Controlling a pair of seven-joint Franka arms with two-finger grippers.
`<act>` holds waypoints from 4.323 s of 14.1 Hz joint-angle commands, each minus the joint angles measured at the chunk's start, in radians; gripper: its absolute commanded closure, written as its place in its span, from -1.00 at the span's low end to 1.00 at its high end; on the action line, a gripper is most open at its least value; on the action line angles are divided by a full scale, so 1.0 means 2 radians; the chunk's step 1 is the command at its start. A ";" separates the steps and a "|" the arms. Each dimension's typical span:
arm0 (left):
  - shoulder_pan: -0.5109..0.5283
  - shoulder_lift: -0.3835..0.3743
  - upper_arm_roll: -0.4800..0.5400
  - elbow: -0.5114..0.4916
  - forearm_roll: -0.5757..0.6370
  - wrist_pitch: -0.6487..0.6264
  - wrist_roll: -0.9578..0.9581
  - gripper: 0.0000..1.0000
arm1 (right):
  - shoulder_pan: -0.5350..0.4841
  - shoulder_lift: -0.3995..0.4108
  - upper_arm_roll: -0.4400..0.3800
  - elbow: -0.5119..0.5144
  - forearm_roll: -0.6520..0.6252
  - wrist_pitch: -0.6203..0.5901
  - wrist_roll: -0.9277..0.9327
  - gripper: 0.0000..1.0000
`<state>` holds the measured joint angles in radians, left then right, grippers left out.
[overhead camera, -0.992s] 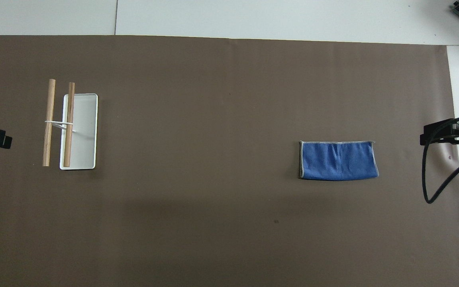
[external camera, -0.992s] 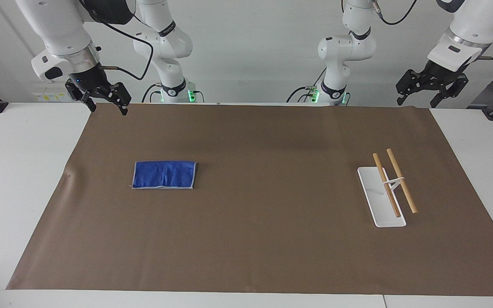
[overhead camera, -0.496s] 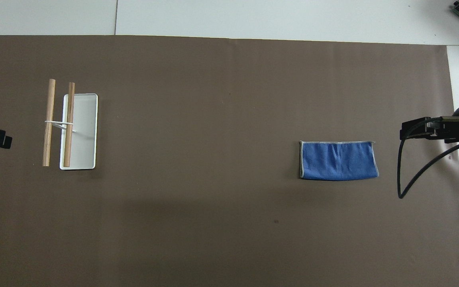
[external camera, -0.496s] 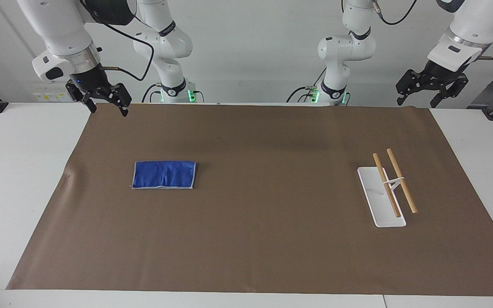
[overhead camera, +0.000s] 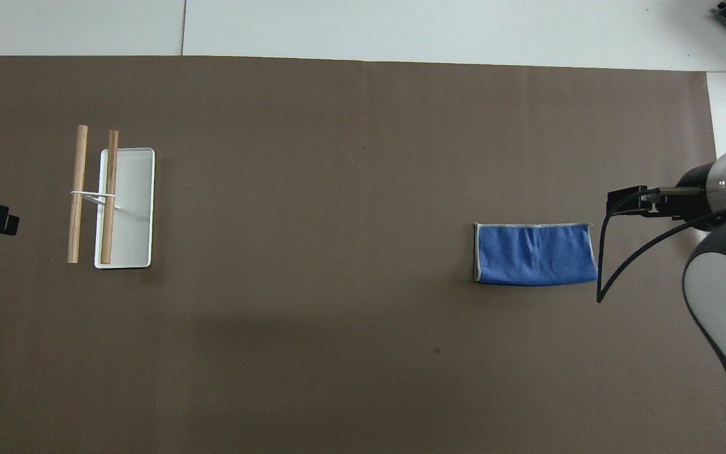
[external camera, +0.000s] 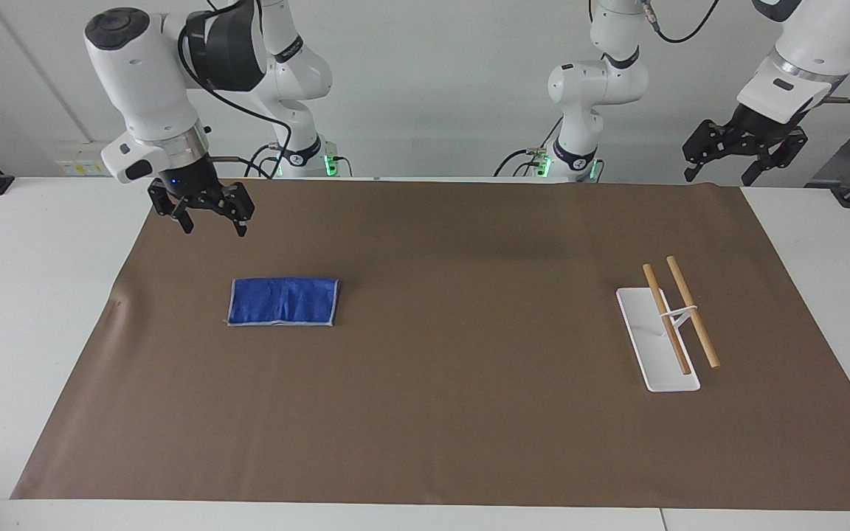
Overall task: Right arm passes towel to left arm to hang
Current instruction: 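Reach the right gripper down to the blue towel, then close the right gripper on the blue towel's edge, then lift the towel with the right gripper while the left gripper approaches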
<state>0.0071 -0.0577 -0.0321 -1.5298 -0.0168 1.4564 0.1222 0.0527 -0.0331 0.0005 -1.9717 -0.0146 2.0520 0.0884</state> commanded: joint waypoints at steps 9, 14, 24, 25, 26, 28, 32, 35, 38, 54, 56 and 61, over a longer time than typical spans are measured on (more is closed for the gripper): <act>0.001 -0.011 0.001 -0.012 0.008 -0.003 0.004 -1.00 | 0.003 0.076 0.003 -0.102 0.000 0.181 0.008 -1.00; 0.001 -0.011 0.001 -0.012 0.008 -0.003 0.004 -1.00 | 0.001 0.076 0.003 -0.153 0.000 0.242 0.003 -1.00; 0.001 -0.011 0.001 -0.012 0.008 -0.003 0.004 -1.00 | 0.007 0.081 0.003 -0.202 0.000 0.302 0.006 -1.00; 0.001 -0.011 0.001 -0.012 0.008 -0.003 0.004 -1.00 | 0.007 0.081 0.003 -0.204 0.000 0.302 0.003 -1.00; 0.001 -0.011 0.001 -0.012 0.008 -0.002 0.004 -1.00 | 0.007 0.080 0.003 -0.204 0.000 0.303 0.002 -1.00; 0.001 -0.011 0.001 -0.012 0.008 -0.002 0.004 -1.00 | 0.010 0.081 0.003 -0.207 0.000 0.304 0.000 -1.00; 0.001 -0.011 0.001 -0.012 0.008 -0.003 0.004 -1.00 | 0.010 0.081 0.003 -0.208 0.000 0.303 -0.007 0.55; 0.001 -0.011 0.001 -0.012 0.008 -0.003 0.004 -1.00 | 0.010 0.082 0.003 -0.204 0.000 0.299 -0.004 1.00; 0.001 -0.011 0.001 -0.012 0.008 -0.003 0.004 -1.00 | 0.014 0.080 0.004 -0.182 0.000 0.278 -0.007 1.00; 0.000 -0.010 0.000 -0.012 0.008 -0.002 0.004 -1.00 | 0.014 0.068 0.083 0.009 0.237 0.154 -0.037 1.00; -0.007 -0.010 -0.002 -0.012 0.008 0.005 0.003 -1.00 | 0.015 0.069 0.096 0.022 0.305 0.155 -0.038 1.00; -0.030 -0.010 -0.005 -0.011 0.008 0.013 -0.001 -1.00 | 0.014 0.067 0.120 0.026 0.471 0.157 -0.065 1.00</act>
<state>-0.0197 -0.0579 -0.0497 -1.5298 -0.0168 1.4592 0.1221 0.0906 0.1031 0.2239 -1.9285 0.8156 2.3778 0.0093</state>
